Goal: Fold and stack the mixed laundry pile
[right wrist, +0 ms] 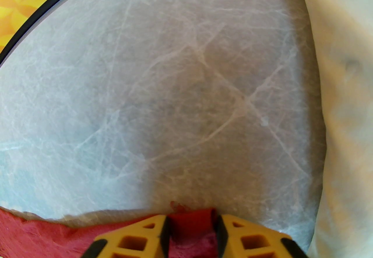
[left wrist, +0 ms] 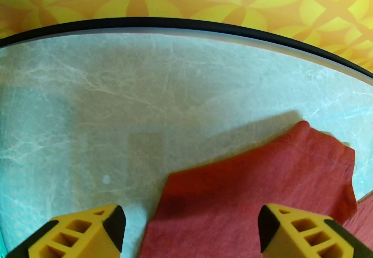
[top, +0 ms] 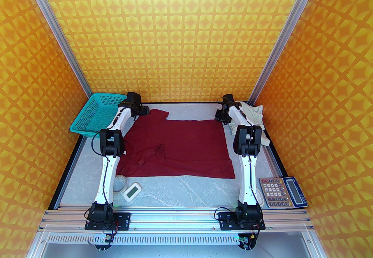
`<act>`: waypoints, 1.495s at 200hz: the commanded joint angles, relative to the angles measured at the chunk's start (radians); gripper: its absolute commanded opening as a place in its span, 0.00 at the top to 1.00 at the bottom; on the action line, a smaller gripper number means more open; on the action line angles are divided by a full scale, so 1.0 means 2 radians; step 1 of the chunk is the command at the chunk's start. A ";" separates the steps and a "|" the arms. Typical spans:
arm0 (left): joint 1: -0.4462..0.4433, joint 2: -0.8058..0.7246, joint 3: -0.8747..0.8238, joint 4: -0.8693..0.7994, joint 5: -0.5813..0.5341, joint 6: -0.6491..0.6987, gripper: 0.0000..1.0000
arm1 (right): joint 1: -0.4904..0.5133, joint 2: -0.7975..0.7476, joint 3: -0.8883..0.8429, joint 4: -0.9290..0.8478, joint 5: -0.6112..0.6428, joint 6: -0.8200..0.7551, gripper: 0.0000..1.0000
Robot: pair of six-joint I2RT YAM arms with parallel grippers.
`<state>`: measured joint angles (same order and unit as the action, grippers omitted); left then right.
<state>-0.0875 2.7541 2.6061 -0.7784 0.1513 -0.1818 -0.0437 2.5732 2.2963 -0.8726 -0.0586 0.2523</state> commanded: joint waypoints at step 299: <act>0.025 -0.306 -0.450 0.299 0.138 -0.015 1.00 | -0.030 -0.187 -0.220 0.104 -0.072 0.004 1.00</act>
<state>-0.0456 2.2223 1.7603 -0.2359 0.3874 -0.2234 -0.0952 2.2730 1.8946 -0.7059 -0.1722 0.2497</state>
